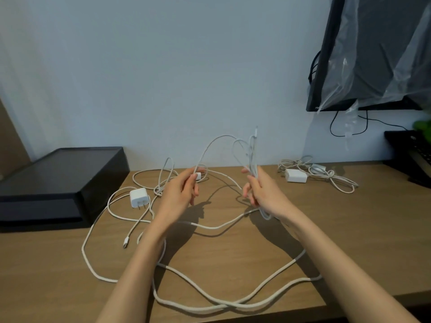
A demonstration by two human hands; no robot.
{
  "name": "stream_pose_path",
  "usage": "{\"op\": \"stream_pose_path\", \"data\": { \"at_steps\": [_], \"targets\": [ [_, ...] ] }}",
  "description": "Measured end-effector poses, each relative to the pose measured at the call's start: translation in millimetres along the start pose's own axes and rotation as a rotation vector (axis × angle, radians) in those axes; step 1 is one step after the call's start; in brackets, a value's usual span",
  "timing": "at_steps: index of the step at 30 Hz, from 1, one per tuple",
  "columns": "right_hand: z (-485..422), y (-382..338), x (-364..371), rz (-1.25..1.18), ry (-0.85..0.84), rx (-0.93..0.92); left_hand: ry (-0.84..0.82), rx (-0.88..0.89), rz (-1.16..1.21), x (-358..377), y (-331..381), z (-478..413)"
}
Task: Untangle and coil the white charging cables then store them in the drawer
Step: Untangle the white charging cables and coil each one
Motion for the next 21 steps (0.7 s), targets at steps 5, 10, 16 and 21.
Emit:
{"op": "stream_pose_path", "data": {
  "at_steps": [5,10,16,21],
  "targets": [
    [-8.5,-8.8,11.9,0.064,-0.030,-0.006,-0.174,-0.013,-0.058,15.9,0.2,0.4],
    [-7.9,-15.4,17.1,0.099,-0.017,-0.078,-0.299,-0.011,-0.212,22.9,-2.5,4.4],
    [-9.4,-12.6,22.6,0.127,-0.062,-0.103,-0.390,0.036,-0.349,27.2,-1.2,6.8],
    [-12.3,-10.4,25.2,0.137,-0.136,-0.056,-0.426,0.079,-0.364,26.4,-6.3,5.5]
  ]
}}
Point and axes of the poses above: each hand's wrist, its own z-axis away from the middle knuckle, its own x-axis out of the palm, y = z × x, the point moved 1 cm from there along -z, towards the middle knuckle, and after that the axes turned 15 degrees about -y, right-handed, at the moved point
